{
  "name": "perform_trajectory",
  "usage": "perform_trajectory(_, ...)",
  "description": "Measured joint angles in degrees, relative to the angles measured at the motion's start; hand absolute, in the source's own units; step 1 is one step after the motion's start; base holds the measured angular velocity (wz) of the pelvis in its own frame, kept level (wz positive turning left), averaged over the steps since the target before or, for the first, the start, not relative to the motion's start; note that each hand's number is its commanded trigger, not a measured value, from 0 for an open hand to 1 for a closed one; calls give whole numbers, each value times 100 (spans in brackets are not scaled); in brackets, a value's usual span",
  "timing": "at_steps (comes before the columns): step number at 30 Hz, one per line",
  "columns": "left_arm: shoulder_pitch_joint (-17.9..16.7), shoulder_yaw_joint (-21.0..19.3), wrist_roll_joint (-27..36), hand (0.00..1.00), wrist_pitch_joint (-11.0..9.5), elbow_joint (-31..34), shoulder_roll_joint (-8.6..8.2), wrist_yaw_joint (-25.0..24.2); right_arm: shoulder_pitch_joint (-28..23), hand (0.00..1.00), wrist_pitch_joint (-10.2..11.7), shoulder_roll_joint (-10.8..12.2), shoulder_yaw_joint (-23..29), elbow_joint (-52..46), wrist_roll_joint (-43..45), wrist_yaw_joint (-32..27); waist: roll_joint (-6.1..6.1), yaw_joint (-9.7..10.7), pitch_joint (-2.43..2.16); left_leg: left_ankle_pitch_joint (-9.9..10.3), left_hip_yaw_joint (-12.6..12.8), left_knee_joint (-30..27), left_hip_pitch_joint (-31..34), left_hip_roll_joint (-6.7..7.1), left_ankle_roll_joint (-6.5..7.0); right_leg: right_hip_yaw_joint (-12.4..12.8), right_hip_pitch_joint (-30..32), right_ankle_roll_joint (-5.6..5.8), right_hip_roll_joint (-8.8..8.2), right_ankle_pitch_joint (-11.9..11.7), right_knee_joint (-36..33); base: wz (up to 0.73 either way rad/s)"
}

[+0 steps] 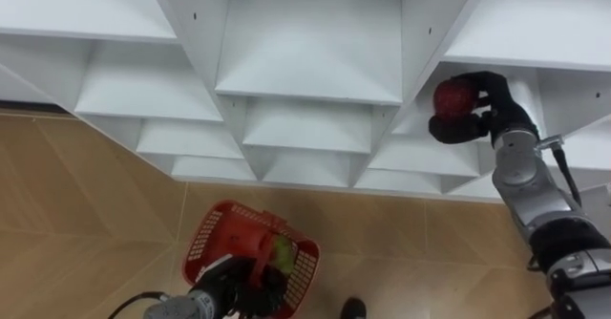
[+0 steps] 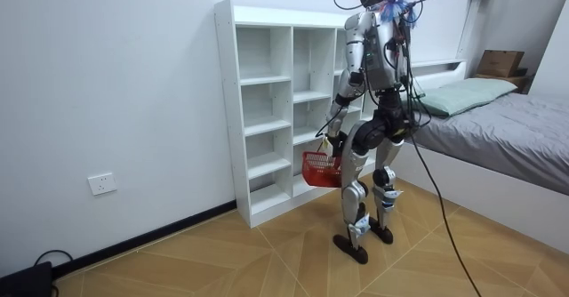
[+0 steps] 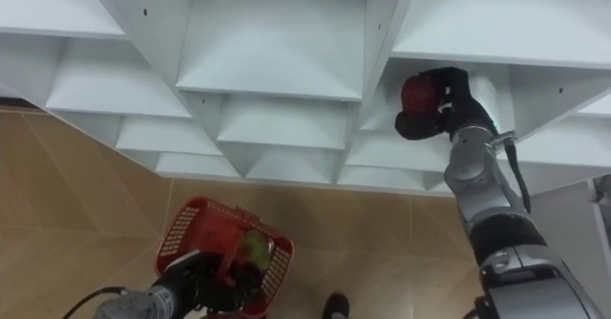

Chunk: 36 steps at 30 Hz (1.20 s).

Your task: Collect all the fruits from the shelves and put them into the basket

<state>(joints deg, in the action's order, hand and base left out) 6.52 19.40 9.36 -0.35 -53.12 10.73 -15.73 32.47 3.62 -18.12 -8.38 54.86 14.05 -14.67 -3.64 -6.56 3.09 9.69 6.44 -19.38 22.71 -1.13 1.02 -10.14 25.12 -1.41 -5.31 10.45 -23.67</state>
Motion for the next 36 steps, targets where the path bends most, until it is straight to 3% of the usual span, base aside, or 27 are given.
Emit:
perform_trajectory(4,1,20,5,100,-1,-25,-4,15,-40,100,3,20,-185,-202,-12,66,30,1,-17,0,-2,-10,-8,-5,0,5,-13,-1,8,-8,1,0)
perform_trajectory(7,-16,104,37,100,-2,-98,-29,65,-347,100,9,74,-388,-618,-29,58,117,-5,-69,0,-23,0,-65,-9,0,-8,-98,8,20,-27,54,0)
perform_trajectory(9,-99,107,183,100,-1,-100,-92,152,-704,100,60,240,-449,-818,-36,110,223,25,-127,0,-31,39,-190,-12,0,-12,-242,14,33,-49,128,0)
perform_trajectory(11,-131,97,237,100,-2,-105,-105,178,-939,100,56,314,-427,-968,-41,112,264,36,-151,0,-11,96,-324,-9,0,-2,-338,15,29,-49,127,-3)
perform_trajectory(17,-135,-12,378,100,-20,-103,-111,230,-1536,100,143,433,-561,-1249,-145,398,255,238,-152,-13,127,171,-543,-22,-4,95,-490,19,47,-52,190,-9)
perform_trajectory(24,-139,-6,520,100,-225,-122,-137,251,-2028,100,147,603,-683,-1249,-539,668,245,499,-151,-13,162,189,-703,-20,-3,157,-617,30,58,-63,216,-5)
perform_trajectory(36,-183,-8,745,100,-226,37,-343,161,-2856,100,125,755,-1066,-2199,-676,1569,181,628,-200,13,158,391,-1386,-42,-33,211,-1343,56,169,-85,552,0)
